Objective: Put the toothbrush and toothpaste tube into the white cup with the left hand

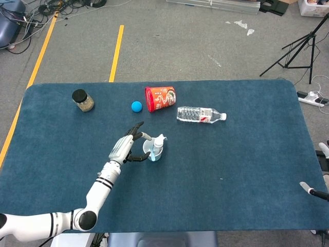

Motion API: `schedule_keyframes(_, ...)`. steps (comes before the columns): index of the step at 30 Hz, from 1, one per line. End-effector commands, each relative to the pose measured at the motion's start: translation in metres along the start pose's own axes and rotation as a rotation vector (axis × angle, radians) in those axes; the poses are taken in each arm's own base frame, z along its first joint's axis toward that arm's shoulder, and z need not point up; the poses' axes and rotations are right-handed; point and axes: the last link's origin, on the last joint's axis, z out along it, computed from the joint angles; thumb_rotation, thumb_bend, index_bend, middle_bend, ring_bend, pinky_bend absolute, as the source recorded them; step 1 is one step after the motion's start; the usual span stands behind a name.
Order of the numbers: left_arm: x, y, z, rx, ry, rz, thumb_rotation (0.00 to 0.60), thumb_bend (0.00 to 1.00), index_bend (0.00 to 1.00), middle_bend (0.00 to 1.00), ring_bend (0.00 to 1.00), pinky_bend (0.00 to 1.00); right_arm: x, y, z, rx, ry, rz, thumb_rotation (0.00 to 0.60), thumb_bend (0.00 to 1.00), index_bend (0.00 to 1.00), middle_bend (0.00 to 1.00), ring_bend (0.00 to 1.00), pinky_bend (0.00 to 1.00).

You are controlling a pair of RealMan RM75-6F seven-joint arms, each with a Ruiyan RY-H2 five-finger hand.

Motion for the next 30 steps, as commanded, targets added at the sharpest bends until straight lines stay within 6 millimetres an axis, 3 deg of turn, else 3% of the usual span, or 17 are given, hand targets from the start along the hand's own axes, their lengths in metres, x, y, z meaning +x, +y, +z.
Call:
schedule_keyframes(1, 0.009, -0.005, -0.012, -0.003, 0.011, 0.035, 0.600, 0.30, 0.34, 0.01, 0.00, 0.00, 0.000, 0.000, 0.000, -0.001, 0.001, -0.001, 0.600, 0.00, 0.00, 0.00, 0.00, 0.36)
schedule_keyframes(18, 0.057, -0.047, -0.093, -0.016, 0.149, 0.341, 0.600, 0.30, 0.34, 0.01, 0.00, 0.00, -0.009, -0.005, 0.003, -0.005, -0.017, -0.036, 0.600, 0.00, 0.00, 0.00, 0.00, 0.36)
schedule_keyframes(25, 0.077, -0.079, -0.131, -0.019, 0.201, 0.306, 0.600, 0.30, 0.35, 0.01, 0.00, 0.00, -0.014, -0.008, 0.004, -0.007, -0.029, -0.055, 0.600, 0.00, 0.00, 0.00, 0.00, 0.36)
schedule_keyframes(30, 0.091, -0.100, -0.158, -0.034, 0.254, 0.506, 0.600, 0.30, 0.35, 0.01, 0.00, 0.00, -0.019, -0.009, 0.006, -0.012, -0.039, -0.072, 0.600, 0.00, 0.00, 0.00, 0.00, 0.36)
